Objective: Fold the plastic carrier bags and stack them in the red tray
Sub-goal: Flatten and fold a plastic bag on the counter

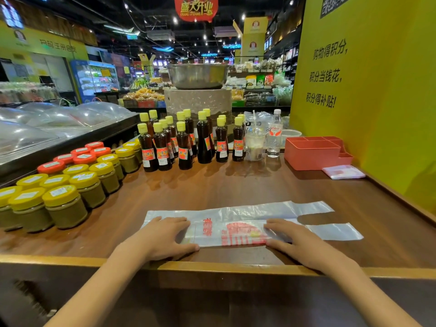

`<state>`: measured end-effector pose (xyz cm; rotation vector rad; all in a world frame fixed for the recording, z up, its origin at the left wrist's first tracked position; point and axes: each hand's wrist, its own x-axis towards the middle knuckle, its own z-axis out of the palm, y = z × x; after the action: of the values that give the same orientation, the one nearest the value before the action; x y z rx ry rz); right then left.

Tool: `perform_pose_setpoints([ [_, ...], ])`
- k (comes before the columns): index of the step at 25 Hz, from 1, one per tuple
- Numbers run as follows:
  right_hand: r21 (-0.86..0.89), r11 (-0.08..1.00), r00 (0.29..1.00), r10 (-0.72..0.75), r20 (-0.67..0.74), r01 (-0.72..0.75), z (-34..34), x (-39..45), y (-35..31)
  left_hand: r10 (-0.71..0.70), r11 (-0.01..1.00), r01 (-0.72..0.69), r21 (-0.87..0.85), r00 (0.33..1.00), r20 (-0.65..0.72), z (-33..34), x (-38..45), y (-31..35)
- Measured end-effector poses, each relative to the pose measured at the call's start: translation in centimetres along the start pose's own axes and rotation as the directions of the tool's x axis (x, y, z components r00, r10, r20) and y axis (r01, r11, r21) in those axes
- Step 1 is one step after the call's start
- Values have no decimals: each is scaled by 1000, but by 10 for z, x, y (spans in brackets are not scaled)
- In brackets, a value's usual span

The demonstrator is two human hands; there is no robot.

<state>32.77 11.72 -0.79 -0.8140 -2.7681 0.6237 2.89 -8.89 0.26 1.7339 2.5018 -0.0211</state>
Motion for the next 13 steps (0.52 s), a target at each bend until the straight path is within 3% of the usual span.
perform_pose_setpoints([
  [4, -79, 995, 998, -55, -23, 53, -3, -2, -12, 38, 999, -37, -4, 999, 27, -7, -10, 1],
  [9, -87, 996, 1000, -11, -26, 9, -5, -5, -12, 71, 997, -71, 15, 995, -70, -5, -21, 10],
  [13, -165, 986, 999, -31, 22, 34, -10, -5, -14, 14, 988, -7, -153, 999, 43, -10, -22, 9],
])
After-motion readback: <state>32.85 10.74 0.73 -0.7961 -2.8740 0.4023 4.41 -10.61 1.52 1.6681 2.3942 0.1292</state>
